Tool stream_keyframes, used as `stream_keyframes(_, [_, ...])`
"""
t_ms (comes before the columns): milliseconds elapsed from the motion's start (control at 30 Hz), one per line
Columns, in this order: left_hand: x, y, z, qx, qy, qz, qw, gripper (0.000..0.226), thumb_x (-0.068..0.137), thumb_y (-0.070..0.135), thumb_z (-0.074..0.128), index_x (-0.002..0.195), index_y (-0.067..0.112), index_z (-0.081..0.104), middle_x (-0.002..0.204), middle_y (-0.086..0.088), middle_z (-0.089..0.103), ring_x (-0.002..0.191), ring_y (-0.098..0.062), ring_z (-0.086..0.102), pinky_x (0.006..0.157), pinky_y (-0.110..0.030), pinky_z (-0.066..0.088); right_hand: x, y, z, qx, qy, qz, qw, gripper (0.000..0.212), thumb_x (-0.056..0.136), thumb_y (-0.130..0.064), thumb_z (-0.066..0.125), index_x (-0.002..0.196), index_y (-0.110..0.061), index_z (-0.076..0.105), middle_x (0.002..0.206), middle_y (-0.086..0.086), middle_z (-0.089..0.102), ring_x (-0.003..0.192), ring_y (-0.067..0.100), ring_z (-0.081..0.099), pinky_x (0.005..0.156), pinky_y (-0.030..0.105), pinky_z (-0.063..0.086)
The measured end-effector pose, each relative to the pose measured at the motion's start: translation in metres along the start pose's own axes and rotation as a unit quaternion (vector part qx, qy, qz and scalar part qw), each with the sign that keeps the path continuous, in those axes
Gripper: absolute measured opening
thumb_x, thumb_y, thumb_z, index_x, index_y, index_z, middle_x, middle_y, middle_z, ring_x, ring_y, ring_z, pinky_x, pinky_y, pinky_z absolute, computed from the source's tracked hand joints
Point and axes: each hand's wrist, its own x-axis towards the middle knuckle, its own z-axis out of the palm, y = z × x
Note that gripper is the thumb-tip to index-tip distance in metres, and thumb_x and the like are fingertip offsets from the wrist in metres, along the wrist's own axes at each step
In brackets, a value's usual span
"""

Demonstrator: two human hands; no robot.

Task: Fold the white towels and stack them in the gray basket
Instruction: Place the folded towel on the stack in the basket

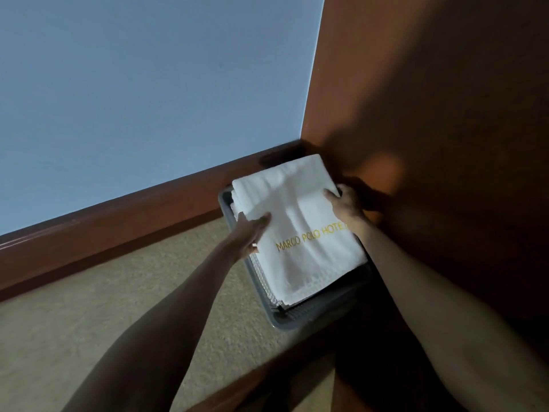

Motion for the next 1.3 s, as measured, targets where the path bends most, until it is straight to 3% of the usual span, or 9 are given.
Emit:
stream_keyframes(100, [0.008,-0.014,-0.009,0.041,0.012,-0.047,0.998,0.07,0.078,0.045,0.082,0.137,0.025,0.048,0.132,-0.004,0.066,0.118,-0.031,0.065,0.096,-0.068,0.048,0.0,0.015,0.012,-0.07,-0.051,0.041,0.995,0.056,0.095,-0.024,0.069,0.141,0.0,0.049,0.136,0.02,0.058,0.124,0.036,0.058,0.101,0.041,0.047])
stream_keyframes(233, [0.017,-0.01,-0.012,0.044,0.048,-0.053,0.996,0.066,0.081,0.053,0.076,0.136,0.026,0.052,0.13,-0.003,0.066,0.117,-0.03,0.063,0.105,-0.063,0.044,0.005,0.043,0.024,-0.152,-0.084,0.078,0.982,0.067,0.093,-0.05,0.062,0.138,-0.002,0.049,0.139,0.02,0.056,0.13,0.038,0.053,0.108,0.045,0.041])
stream_keyframes(433, [0.039,0.006,-0.011,-0.033,0.14,-0.031,0.989,0.06,0.092,0.032,0.077,0.141,0.015,0.047,0.13,-0.012,0.065,0.105,-0.031,0.067,0.086,-0.049,0.056,0.011,0.054,0.02,-0.104,-0.083,0.101,0.986,0.063,0.097,-0.048,0.064,0.13,0.004,0.054,0.127,0.019,0.063,0.115,0.035,0.062,0.081,0.032,0.047])
stream_keyframes(633, [0.043,0.005,-0.001,-0.088,0.205,0.009,0.975,0.054,0.092,0.015,0.076,0.136,0.013,0.045,0.119,-0.009,0.065,0.093,-0.024,0.066,0.067,-0.04,0.056,0.011,0.049,0.024,0.007,-0.014,0.046,0.999,0.046,0.098,-0.031,0.065,0.129,0.0,0.053,0.112,0.009,0.06,0.11,0.031,0.062,0.086,0.035,0.047])
stream_keyframes(733, [0.04,-0.001,-0.003,-0.038,0.211,0.01,0.977,0.057,0.093,0.024,0.076,0.138,0.014,0.042,0.126,-0.011,0.063,0.097,-0.026,0.066,0.067,-0.04,0.056,0.003,0.049,0.031,-0.031,0.017,0.023,0.999,0.042,0.1,-0.026,0.063,0.128,0.002,0.052,0.117,0.016,0.063,0.111,0.032,0.061,0.086,0.034,0.045])
stream_keyframes(833, [0.03,0.002,-0.007,0.073,0.198,0.013,0.977,0.06,0.096,0.032,0.072,0.142,0.011,0.041,0.126,-0.009,0.058,0.103,-0.027,0.062,0.073,-0.039,0.054,-0.006,0.046,0.045,-0.107,0.032,-0.003,0.994,0.051,0.099,-0.021,0.06,0.14,0.005,0.043,0.137,0.027,0.051,0.127,0.042,0.051,0.105,0.044,0.042])
stream_keyframes(1000, [-0.009,0.019,-0.034,0.236,0.169,0.057,0.955,0.046,0.099,0.037,0.066,0.132,0.006,0.059,0.124,-0.012,0.065,0.1,-0.026,0.068,0.076,-0.037,0.058,-0.035,0.0,0.072,-0.127,0.112,-0.163,0.972,0.055,0.091,-0.008,0.062,0.142,-0.001,0.043,0.14,0.022,0.046,0.129,0.04,0.046,0.104,0.046,0.04])
stream_keyframes(1133, [-0.066,0.031,-0.066,0.314,0.114,0.083,0.939,0.025,0.104,0.025,0.058,0.121,0.008,0.065,0.102,-0.005,0.071,0.089,-0.021,0.072,0.085,-0.043,0.062,-0.059,-0.052,0.099,-0.072,-0.03,-0.202,0.976,0.041,0.095,-0.011,0.057,0.135,-0.009,0.046,0.133,0.011,0.053,0.115,0.031,0.059,0.088,0.035,0.047])
stream_keyframes(1300, [-0.145,0.034,-0.124,0.378,0.143,0.101,0.909,0.012,0.103,0.024,0.06,0.112,0.017,0.066,0.099,0.002,0.072,0.086,-0.014,0.071,0.066,-0.027,0.053,-0.102,-0.123,0.149,-0.068,-0.162,-0.264,0.948,0.032,0.096,-0.017,0.057,0.127,-0.01,0.053,0.115,0.006,0.065,0.103,0.025,0.063,0.091,0.044,0.053])
